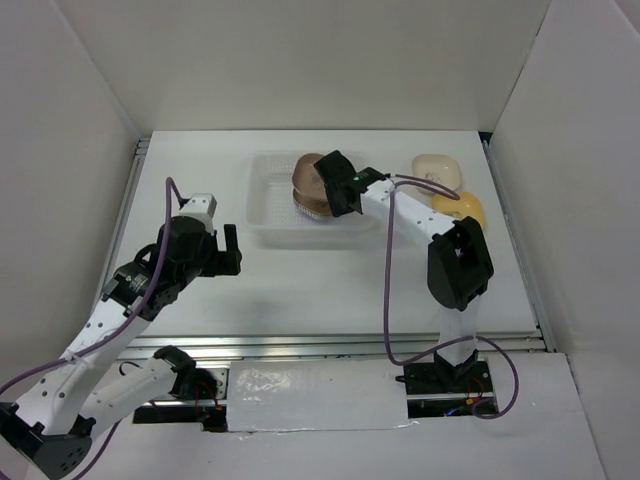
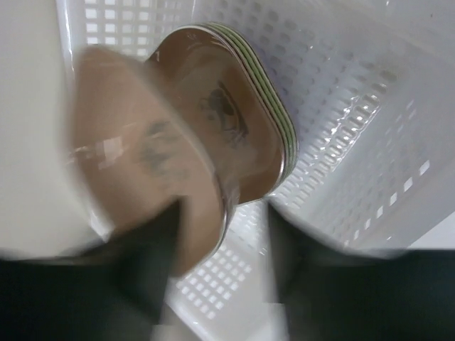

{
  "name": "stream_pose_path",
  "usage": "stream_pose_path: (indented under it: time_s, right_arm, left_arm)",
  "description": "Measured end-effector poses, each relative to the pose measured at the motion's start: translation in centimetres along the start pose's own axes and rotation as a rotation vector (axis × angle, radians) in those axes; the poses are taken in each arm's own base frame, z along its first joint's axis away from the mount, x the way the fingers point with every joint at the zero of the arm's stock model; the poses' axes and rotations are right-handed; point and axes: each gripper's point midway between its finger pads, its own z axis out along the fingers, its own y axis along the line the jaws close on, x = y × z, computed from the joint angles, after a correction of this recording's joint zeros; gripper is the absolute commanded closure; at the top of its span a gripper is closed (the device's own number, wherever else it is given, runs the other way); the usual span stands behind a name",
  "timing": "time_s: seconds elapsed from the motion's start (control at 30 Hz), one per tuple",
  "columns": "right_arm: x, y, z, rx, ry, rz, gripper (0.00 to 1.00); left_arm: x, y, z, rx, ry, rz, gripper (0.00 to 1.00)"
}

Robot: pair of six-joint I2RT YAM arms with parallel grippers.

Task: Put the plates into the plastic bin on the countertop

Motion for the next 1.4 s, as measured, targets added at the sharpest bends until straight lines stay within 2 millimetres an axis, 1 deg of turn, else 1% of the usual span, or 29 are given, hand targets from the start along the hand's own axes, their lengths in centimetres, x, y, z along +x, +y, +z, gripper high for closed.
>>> stream_pose_path:
  time_s: [0.03, 0.13, 0.2, 0.3, 0.37, 0.43, 0.47, 0.5, 0.53, 0.57, 0.6, 0.63, 0.67, 0.7, 0.73, 0.8, 0.83, 0.93, 1.0, 1.03, 1.1, 1.23, 1.4]
  right_arm:
    - [0.0, 0.1, 0.0, 0.003, -0.005, 0.013, 0.00]
    - [-0.2, 0.1, -0.2, 0.008, -0.017, 0.026, 0.00]
    - [-0.3, 0.5, -0.5, 0.000, -0.024, 0.028, 0.00]
    - [-0.7, 2.2, -1.8, -0.042, -0.047, 0.010, 0.00]
    - [-1.5, 3.6, -3.8, -0.098, -0.073, -0.017, 0.00]
    - [-3.3, 4.1, -6.3, -0.134, -0.099, -0.038, 0.00]
    - [-4.5, 4.2, -7.6, -0.157, -0.107, -0.053, 0.00]
    - [-6.1, 3.9, -8.8, -0.177, -0.114, -0.070, 0.00]
    - [-8.1, 3.0, -9.5, -0.177, -0.129, -0.089, 0.00]
    - [-10.9, 1.9, -10.0, -0.175, -0.153, -0.094, 0.00]
    - [-13.8, 0.5, -10.1, -0.166, -0.184, -0.096, 0.00]
    - [-17.1, -1.6, -10.1, -0.137, -0.229, -0.098, 0.00]
    - [-19.0, -2.9, -9.8, -0.114, -0.258, -0.107, 0.00]
    - [-22.4, -6.2, -9.4, -0.059, -0.312, -0.084, 0.00]
    - [-24.1, -8.9, -9.0, -0.009, -0.337, -0.090, 0.00]
    - [-26.1, -14.2, -8.4, 0.066, -0.347, -0.089, 0.00]
    - [-26.7, -16.8, -8.1, 0.106, -0.344, -0.088, 0.00]
    - [-28.5, -23.3, -7.4, 0.195, -0.329, -0.037, 0.00]
    - [-29.2, -26.5, -7.0, 0.245, -0.324, -0.007, 0.00]
    - [-29.1, -27.4, -6.8, 0.258, -0.311, -0.004, 0.00]
    - [-28.5, -28.9, -6.0, 0.273, -0.268, -0.013, 0.00]
    - [-27.6, -30.3, -5.0, 0.298, -0.222, -0.027, 0.00]
    - [-28.7, -30.7, -4.1, 0.304, -0.237, -0.009, 0.02]
  left_arm:
    - [0.0, 0.0, 0.0, 0.002, -0.002, 0.000, 0.01]
    - [0.1, -0.1, -0.1, 0.010, -0.003, -0.001, 0.01]
    - [0.1, -0.1, -0.2, 0.013, -0.003, -0.001, 0.01]
    - [0.1, -0.2, -0.2, 0.015, -0.003, -0.001, 0.01]
    - [0.0, -0.2, -0.3, 0.016, -0.006, -0.002, 0.01]
    - [0.0, -0.2, -0.4, 0.018, -0.010, -0.003, 0.01]
    - [-0.1, -0.2, -0.4, 0.019, -0.013, -0.004, 0.01]
    - [-0.1, -0.2, -0.5, 0.021, -0.016, -0.005, 0.01]
    - [-0.1, -0.2, -0.6, 0.023, -0.020, -0.006, 0.01]
    - [-0.2, -0.2, -0.7, 0.024, -0.023, -0.007, 0.01]
    - [-0.2, -0.2, -0.7, 0.026, -0.025, -0.007, 0.01]
    - [-0.2, -0.2, -0.8, 0.028, -0.027, -0.008, 0.01]
    - [-0.2, -0.2, -0.8, 0.028, -0.027, -0.008, 0.01]
    - [-0.2, -0.2, -0.7, 0.029, -0.026, -0.007, 0.01]
    - [-0.2, -0.3, -0.7, 0.030, -0.024, -0.005, 0.01]
    - [-0.1, -0.3, -0.6, 0.032, -0.019, -0.003, 0.01]
    - [-0.1, -0.4, -0.6, 0.031, -0.016, -0.002, 0.01]
    - [0.0, -0.4, -0.4, 0.029, -0.010, -0.001, 0.01]
    - [0.1, -0.4, -0.4, 0.032, -0.008, -0.001, 0.01]
    - [0.1, -0.5, -0.4, 0.034, -0.007, -0.001, 0.01]
    - [0.1, -0.5, -0.4, 0.035, -0.005, 0.000, 0.01]
    - [0.2, -0.5, -0.3, 0.035, -0.002, 0.001, 0.01]
    - [0.3, -0.6, -0.2, 0.038, 0.007, 0.004, 0.01]
